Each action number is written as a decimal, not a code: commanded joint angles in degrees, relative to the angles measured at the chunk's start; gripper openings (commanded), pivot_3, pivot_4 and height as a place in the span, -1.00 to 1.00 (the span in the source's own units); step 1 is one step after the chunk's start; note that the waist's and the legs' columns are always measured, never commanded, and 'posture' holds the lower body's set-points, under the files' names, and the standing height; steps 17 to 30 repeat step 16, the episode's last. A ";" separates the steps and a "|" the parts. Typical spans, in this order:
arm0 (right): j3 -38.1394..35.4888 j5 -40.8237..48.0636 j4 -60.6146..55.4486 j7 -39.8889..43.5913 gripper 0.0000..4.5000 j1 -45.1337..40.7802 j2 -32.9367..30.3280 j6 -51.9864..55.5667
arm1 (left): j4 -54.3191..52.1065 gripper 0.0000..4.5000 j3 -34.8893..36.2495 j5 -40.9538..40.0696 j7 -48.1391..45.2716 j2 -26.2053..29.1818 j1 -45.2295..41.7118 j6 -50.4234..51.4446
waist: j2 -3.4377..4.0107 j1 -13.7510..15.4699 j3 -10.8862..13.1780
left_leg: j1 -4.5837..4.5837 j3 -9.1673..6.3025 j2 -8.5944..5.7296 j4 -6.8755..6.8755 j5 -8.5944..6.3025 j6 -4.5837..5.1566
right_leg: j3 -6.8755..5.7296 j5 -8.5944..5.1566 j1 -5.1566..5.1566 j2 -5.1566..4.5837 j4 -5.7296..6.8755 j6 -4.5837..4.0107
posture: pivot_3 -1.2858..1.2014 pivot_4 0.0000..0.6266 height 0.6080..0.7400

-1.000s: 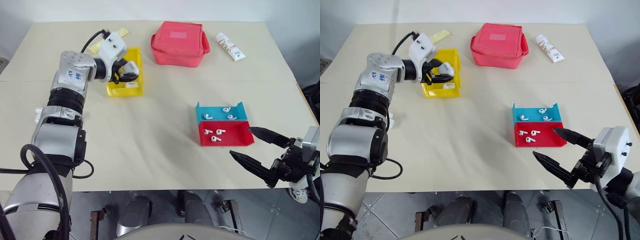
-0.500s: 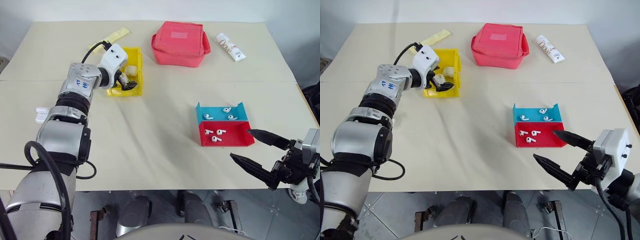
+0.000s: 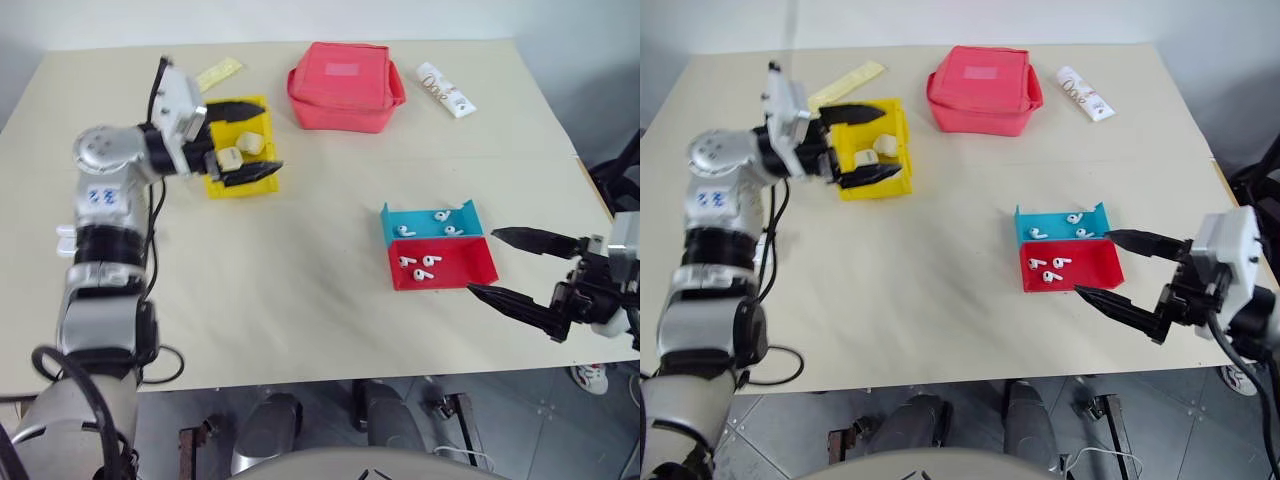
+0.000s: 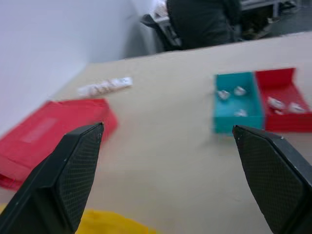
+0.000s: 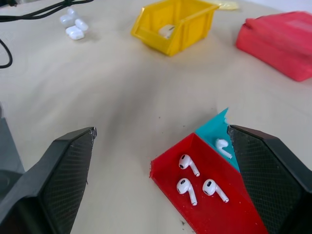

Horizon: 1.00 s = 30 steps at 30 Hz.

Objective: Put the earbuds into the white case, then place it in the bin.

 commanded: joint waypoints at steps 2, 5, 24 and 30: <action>3.79 -5.79 10.36 9.61 1.00 -5.32 -2.41 -5.72 | -12.63 0.99 4.26 -5.02 -3.21 7.24 11.19 4.24 | 0.02 -0.48 0.00 | 0.01 0.01 0.02 -0.01 -0.01 0.00 | -0.03 -0.01 -0.01 0.02 -0.01 -0.03 | 0.03 -0.52 1.00; 6.35 -10.77 17.81 15.46 1.00 -8.18 -3.84 -10.23 | -17.88 0.99 6.94 -7.74 -4.01 10.93 19.87 8.15 | 0.09 -0.20 0.03 | 0.01 0.03 0.00 0.00 -0.02 0.01 | -0.03 -0.02 0.00 0.01 -0.01 -0.04 | 0.03 -0.52 1.00; 10.70 -15.30 30.44 23.42 1.00 -17.71 -2.78 -15.05 | -23.33 0.99 11.27 -11.25 -0.17 11.98 30.97 9.98 | 0.32 0.10 0.08 | 0.03 0.03 0.02 0.00 -0.06 -0.01 | -0.05 -0.04 0.05 -0.06 -0.02 -0.08 | 0.03 -0.52 1.00; 10.70 -15.30 30.44 23.42 1.00 -17.71 -2.78 -15.05 | -23.33 0.99 11.27 -11.25 -0.17 11.98 30.97 9.98 | 0.32 0.10 0.08 | 0.03 0.03 0.02 0.00 -0.06 -0.01 | -0.05 -0.04 0.05 -0.06 -0.02 -0.08 | 0.03 -0.52 1.00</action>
